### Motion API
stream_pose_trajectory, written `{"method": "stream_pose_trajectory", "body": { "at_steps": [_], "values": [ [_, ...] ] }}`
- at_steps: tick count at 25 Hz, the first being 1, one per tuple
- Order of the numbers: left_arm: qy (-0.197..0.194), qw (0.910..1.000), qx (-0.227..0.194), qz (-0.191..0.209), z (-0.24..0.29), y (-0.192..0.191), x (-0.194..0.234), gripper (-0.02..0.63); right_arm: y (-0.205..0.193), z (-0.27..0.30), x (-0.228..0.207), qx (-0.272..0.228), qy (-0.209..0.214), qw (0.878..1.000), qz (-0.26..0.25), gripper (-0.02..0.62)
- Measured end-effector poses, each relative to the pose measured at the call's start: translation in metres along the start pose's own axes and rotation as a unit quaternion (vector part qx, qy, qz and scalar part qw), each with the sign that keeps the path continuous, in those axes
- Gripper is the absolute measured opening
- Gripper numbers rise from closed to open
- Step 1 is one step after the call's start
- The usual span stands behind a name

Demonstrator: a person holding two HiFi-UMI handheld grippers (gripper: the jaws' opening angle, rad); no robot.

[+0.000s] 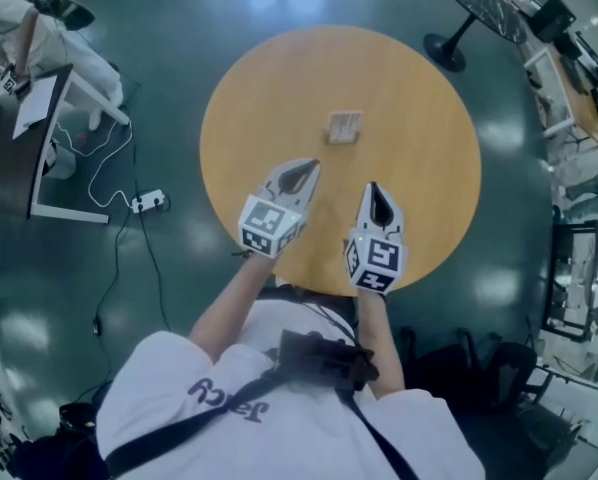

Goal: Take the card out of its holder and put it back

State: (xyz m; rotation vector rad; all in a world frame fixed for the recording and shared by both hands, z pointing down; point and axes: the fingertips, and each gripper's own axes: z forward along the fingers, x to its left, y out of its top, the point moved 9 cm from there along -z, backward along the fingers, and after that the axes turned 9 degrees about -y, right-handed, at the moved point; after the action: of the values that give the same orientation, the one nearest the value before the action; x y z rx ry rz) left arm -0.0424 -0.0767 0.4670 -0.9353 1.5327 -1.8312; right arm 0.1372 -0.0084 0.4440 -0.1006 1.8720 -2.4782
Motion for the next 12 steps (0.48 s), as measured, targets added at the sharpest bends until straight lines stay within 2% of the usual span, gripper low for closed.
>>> {"method": "stream_pose_trajectory", "body": {
  "at_steps": [4, 9, 12],
  "values": [
    [0.015, 0.9997, -0.018, -0.002, -0.007, 0.009, -0.018, 0.014, 0.013, -0.014, 0.005, -0.022, -0.028, 0.999, -0.01, 0.008],
    [0.025, 0.9974, -0.036, 0.058, -0.013, 0.032, -0.038, 0.014, 0.019, -0.024, 0.011, -0.038, -0.024, 0.999, -0.006, 0.008],
    [0.023, 0.9963, -0.045, 0.07, -0.011, 0.038, -0.043, 0.014, 0.021, -0.029, 0.012, -0.045, -0.017, 0.999, -0.014, 0.008]
  ]
}}
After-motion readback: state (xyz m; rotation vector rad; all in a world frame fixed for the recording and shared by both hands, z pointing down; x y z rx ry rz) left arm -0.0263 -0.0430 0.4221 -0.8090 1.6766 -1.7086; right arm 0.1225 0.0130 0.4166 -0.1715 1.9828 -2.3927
